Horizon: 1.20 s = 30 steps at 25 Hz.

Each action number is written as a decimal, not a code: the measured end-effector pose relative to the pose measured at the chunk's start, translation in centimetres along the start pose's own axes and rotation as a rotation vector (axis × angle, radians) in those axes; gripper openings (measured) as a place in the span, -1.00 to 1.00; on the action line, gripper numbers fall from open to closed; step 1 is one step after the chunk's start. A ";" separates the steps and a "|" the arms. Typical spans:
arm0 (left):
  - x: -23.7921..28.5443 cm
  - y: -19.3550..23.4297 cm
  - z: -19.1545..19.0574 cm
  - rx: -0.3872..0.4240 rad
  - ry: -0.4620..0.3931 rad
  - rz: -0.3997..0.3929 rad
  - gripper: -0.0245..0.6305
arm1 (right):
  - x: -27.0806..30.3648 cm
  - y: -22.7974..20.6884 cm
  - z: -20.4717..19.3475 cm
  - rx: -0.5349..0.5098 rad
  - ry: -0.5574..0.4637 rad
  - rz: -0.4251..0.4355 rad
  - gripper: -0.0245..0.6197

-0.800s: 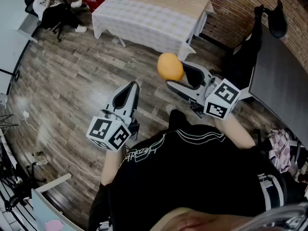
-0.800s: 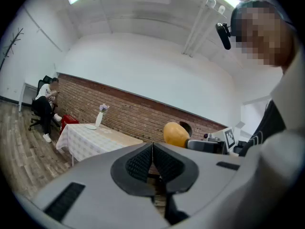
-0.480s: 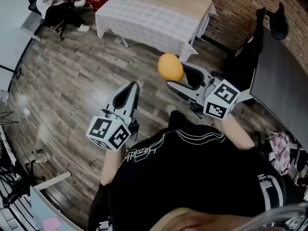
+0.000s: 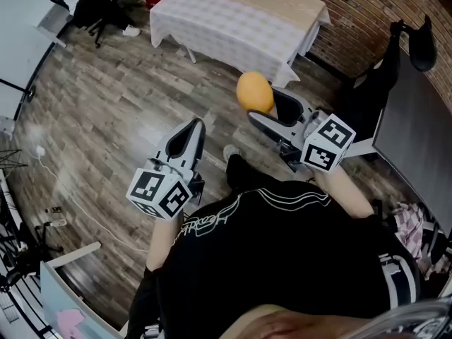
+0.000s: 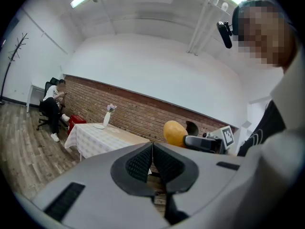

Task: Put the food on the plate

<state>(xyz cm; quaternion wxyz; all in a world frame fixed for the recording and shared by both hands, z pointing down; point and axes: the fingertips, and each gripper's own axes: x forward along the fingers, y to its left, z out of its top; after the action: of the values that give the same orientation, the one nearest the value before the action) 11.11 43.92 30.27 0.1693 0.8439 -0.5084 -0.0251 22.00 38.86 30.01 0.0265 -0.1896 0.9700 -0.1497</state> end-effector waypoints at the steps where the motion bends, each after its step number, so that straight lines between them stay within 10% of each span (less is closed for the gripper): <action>1: 0.1 0.4 0.1 -0.003 0.000 0.006 -0.90 | 0.4 -0.3 0.0 0.001 0.000 0.005 -0.06; 30: 18.1 23.9 10.4 -0.034 0.004 0.034 -0.90 | 23.6 -20.8 6.1 0.034 0.028 0.032 -0.06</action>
<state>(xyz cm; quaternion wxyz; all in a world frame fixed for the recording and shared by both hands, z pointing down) -2.69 15.39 30.27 0.1853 0.8321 -0.5220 -0.0292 8.25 9.91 30.60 0.0186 -0.1714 0.9705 -0.1685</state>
